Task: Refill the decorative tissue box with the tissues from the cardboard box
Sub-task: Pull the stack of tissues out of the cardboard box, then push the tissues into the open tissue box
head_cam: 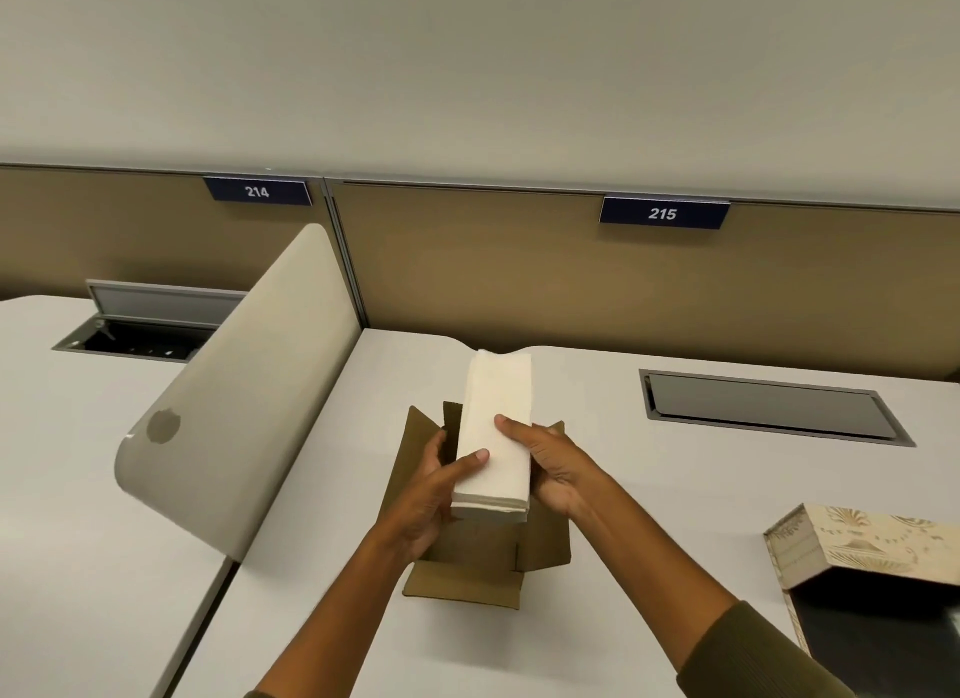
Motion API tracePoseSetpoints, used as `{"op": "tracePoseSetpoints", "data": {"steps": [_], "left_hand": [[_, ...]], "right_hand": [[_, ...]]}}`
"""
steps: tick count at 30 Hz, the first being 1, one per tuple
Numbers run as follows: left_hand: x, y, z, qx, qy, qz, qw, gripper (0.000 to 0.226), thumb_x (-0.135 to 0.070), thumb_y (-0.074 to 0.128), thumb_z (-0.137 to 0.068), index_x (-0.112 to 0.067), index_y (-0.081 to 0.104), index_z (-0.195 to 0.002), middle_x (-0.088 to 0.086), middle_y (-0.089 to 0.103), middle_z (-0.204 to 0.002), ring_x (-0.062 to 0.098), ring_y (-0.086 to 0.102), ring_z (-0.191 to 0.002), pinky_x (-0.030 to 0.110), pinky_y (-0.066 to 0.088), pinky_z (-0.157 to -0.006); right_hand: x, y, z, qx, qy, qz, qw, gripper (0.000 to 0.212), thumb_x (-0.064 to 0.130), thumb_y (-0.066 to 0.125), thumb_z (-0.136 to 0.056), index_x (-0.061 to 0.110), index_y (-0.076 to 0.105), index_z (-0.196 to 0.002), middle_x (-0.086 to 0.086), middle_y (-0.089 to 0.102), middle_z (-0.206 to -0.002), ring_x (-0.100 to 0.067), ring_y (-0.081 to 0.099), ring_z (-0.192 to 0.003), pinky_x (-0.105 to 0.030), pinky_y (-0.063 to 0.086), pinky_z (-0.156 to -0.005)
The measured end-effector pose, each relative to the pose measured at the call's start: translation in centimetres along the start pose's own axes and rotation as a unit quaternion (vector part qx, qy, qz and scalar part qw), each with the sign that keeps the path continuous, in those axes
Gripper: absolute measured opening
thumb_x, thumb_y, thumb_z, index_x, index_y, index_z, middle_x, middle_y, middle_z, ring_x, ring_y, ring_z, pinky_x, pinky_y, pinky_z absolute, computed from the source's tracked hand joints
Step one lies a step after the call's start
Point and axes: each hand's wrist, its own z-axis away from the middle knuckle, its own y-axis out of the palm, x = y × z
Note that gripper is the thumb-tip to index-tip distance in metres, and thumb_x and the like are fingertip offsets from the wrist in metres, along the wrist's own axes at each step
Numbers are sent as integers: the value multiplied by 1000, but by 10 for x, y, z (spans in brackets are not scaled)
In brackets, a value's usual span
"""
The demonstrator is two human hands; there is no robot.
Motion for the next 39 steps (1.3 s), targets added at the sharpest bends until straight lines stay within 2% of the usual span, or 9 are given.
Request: {"op": "tracePoseSetpoints", "data": {"steps": [6, 10, 15, 21, 27, 31, 34, 37, 39], "left_hand": [[13, 22, 9, 89, 1, 0, 996, 88, -49, 91, -52, -22, 54, -127, 13, 64, -124, 32, 63, -116, 41, 59, -87], [22, 39, 11, 79, 15, 19, 997, 96, -47, 94, -47, -15, 52, -128, 15, 60, -127, 32, 60, -120, 48, 52, -101], [29, 54, 11, 133, 4, 26, 991, 93, -36, 94, -52, -11, 52, -131, 19, 58, -130, 32, 59, -122, 39, 58, -90], [42, 66, 3, 164, -20, 101, 981, 64, -19, 83, -65, -17, 60, -125, 12, 66, -128, 29, 62, -119, 35, 60, -83], [56, 90, -4, 139, -53, 174, 973, 56, -25, 78, -68, -20, 62, -122, 9, 72, -121, 24, 71, -105, 41, 55, -92], [69, 118, -3, 188, -32, 88, 978, 50, -26, 72, -85, -20, 57, -133, 4, 66, -132, 21, 63, -121, 39, 50, -104], [86, 139, -1, 206, -27, 23, 978, 58, -17, 79, -79, -19, 56, -132, 6, 66, -131, 24, 61, -123, 39, 48, -104], [102, 158, -1, 210, -35, -13, 977, 67, -11, 85, -71, -17, 56, -131, 5, 69, -127, 23, 63, -120, 35, 51, -98], [112, 172, -2, 214, -33, -37, 976, 69, -11, 87, -69, -16, 56, -129, 6, 68, -127, 24, 62, -121, 38, 49, -102]], "right_hand": [[11, -21, 19, 10, -120, 14, 993, 75, 28, 83, -63, 14, 51, -129, -11, 64, -122, -30, 61, -112, -50, 52, -98], [13, -43, 31, 24, -175, 18, 984, 71, 21, 81, -65, 19, 50, -129, -10, 62, -124, -30, 61, -114, -44, 58, -87], [19, -79, 45, 11, -202, -21, 979, 71, 12, 77, -71, 14, 46, -134, -13, 60, -128, -32, 61, -117, -44, 58, -87], [31, -126, 60, -34, -232, -70, 970, 67, 10, 82, -69, 11, 54, -130, -12, 65, -126, -29, 61, -118, -35, 58, -87], [30, -179, 78, -156, -226, -22, 961, 111, 27, 90, -54, 28, 30, -147, -7, 48, -138, -18, 62, -111, -32, 54, -85], [15, -207, 95, -213, -207, 64, 953, 109, 45, 86, -52, 30, 33, -146, 7, 51, -122, -10, 61, -103, -21, 56, -72], [2, -234, 108, -246, -190, 79, 947, 101, 50, 84, -54, 27, 41, -142, 4, 54, -128, -14, 62, -109, -26, 55, -79], [-8, -261, 121, -238, -182, 90, 950, 84, 53, 83, -55, 25, 55, -130, 6, 66, -119, -11, 68, -99, -22, 57, -71], [-13, -283, 129, -231, -170, 107, 952, 79, 55, 83, -56, 25, 59, -125, 4, 68, -118, -14, 66, -106, -33, 58, -85]]}}
